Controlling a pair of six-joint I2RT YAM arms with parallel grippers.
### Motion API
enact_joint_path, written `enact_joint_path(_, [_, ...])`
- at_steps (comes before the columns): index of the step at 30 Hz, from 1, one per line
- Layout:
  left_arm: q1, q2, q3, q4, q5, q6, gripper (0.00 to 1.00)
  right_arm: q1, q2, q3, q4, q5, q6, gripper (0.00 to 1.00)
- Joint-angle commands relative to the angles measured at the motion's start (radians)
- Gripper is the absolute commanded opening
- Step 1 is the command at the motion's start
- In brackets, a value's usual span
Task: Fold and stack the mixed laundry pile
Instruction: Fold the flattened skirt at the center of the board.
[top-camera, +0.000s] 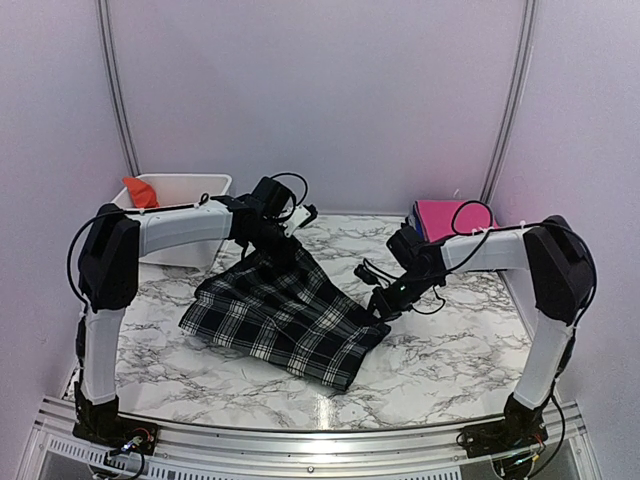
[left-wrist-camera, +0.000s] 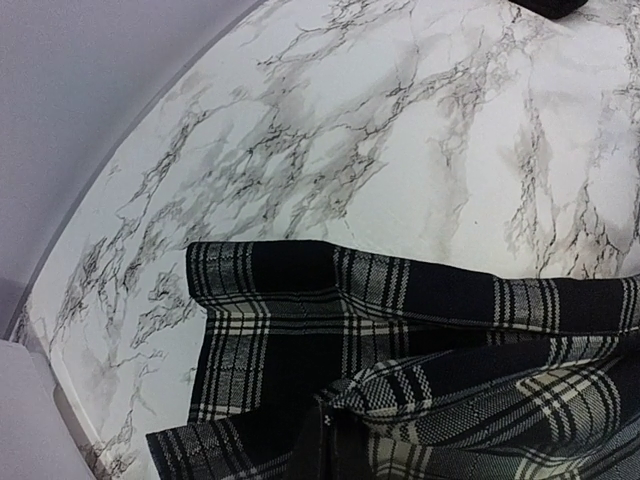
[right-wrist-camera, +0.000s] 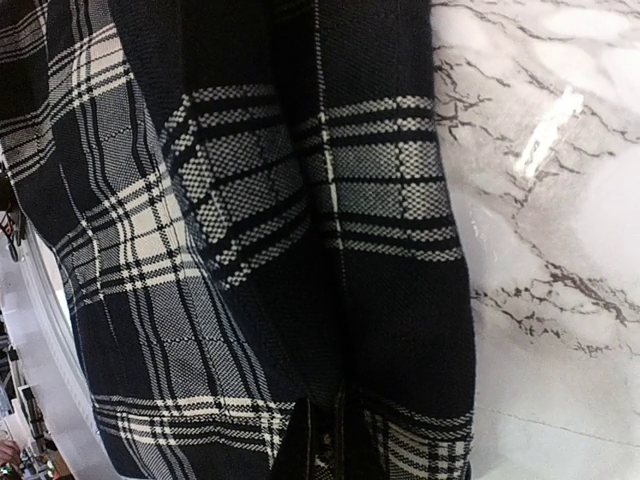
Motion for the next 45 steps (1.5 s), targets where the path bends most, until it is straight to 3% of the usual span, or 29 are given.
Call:
enact_joint_path(1, [0.029,-0.008,-0.008,0.022,-0.017,-0.031,0.00,-0.009,-0.038,0.061,-0.051,0.039,-0.017,0.00])
enact_joint_path(7, [0.034,0.003,0.027,0.025,-0.022,-0.027,0.00,-0.038,-0.046,0.078,-0.112,0.079,-0.050,0.00])
enact_joint_path(17, [0.042,0.077,0.026,0.021,-0.057,-0.074,0.01,-0.059,0.094,0.140,-0.120,0.157,-0.080,0.00])
enact_joint_path(19, [0.042,0.070,0.027,0.021,-0.110,-0.104,0.18,-0.059,0.112,0.150,-0.112,0.167,-0.067,0.00])
enact_joint_path(20, [0.043,0.057,0.027,0.023,-0.139,-0.126,0.33,-0.059,0.120,0.150,-0.111,0.168,-0.065,0.00])
enact_joint_path(22, [0.043,0.008,0.025,0.023,-0.198,-0.164,0.52,-0.059,0.136,0.148,-0.111,0.168,-0.068,0.00])
enact_joint_path(26, [0.043,-0.153,-0.029,0.021,-0.246,-0.275,0.82,-0.059,0.151,0.126,-0.106,0.151,-0.072,0.00])
enact_joint_path(29, [0.042,-0.293,-0.164,0.018,-0.172,-0.395,0.92,-0.059,0.155,0.111,-0.099,0.132,-0.063,0.00])
enact_joint_path(32, [0.033,-0.410,-0.323,0.016,-0.057,-0.518,0.93,-0.059,0.152,0.100,-0.096,0.124,-0.062,0.00])
enact_joint_path(36, [-0.057,-0.471,-0.472,0.016,-0.039,-0.590,0.93,-0.059,0.148,0.099,-0.098,0.123,-0.062,0.00])
enact_joint_path(39, [-0.112,-0.421,-0.516,0.008,-0.046,-0.652,0.91,-0.059,0.153,0.096,-0.107,0.118,-0.063,0.00])
enact_joint_path(45, [-0.043,-0.245,-0.512,-0.030,-0.092,-0.690,0.74,-0.058,0.134,0.041,-0.114,0.095,-0.064,0.00])
